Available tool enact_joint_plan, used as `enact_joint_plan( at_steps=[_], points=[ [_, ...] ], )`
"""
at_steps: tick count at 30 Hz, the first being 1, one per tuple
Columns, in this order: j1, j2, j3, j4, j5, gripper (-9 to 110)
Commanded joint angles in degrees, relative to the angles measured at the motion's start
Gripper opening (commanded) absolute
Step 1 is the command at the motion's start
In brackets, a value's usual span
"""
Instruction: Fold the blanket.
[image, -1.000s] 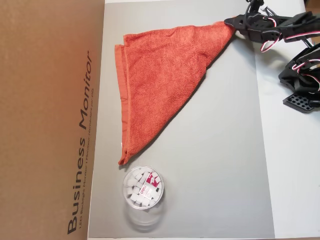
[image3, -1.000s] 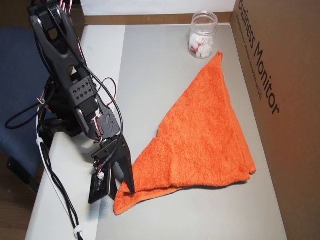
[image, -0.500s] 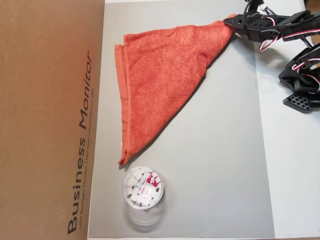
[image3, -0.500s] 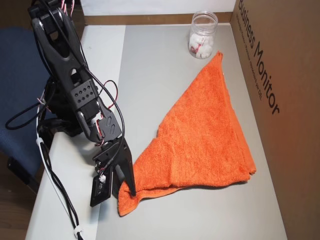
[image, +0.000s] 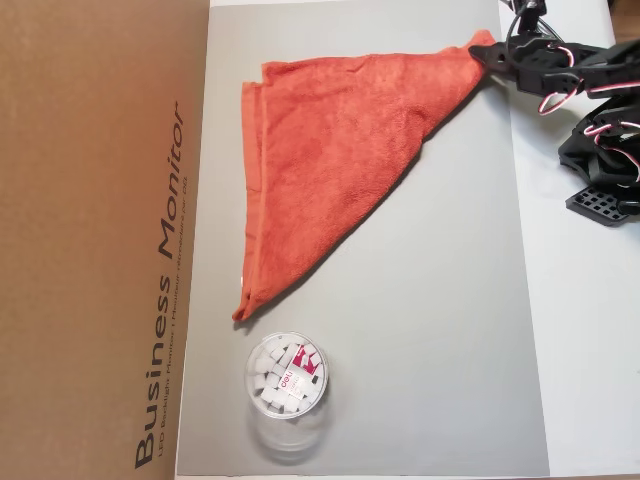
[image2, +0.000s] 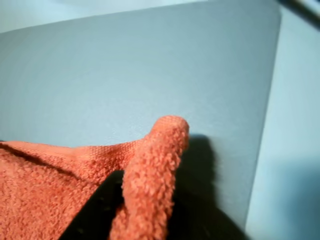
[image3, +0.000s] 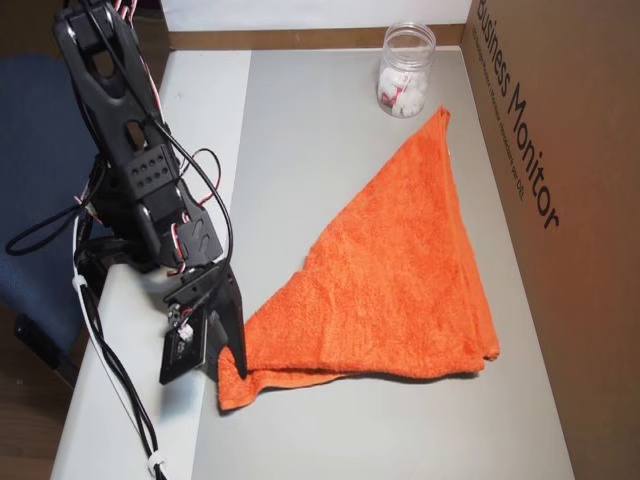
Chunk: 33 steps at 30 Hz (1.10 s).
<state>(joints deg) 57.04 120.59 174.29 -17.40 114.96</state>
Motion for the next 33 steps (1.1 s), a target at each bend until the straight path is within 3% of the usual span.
enact_joint_plan(
  at_steps=[1,9,15,33],
  points=[
    [0.9,3.9,0.4,-0.1,-1.4,0],
    [0.9,7.9,-1.8,-0.2,-2.1,0],
    [0.7,9.9,-6.6,-0.2,-10.5,0],
    [-4.6,21.4,-13.3,-1.1,-10.6,0]
  ],
)
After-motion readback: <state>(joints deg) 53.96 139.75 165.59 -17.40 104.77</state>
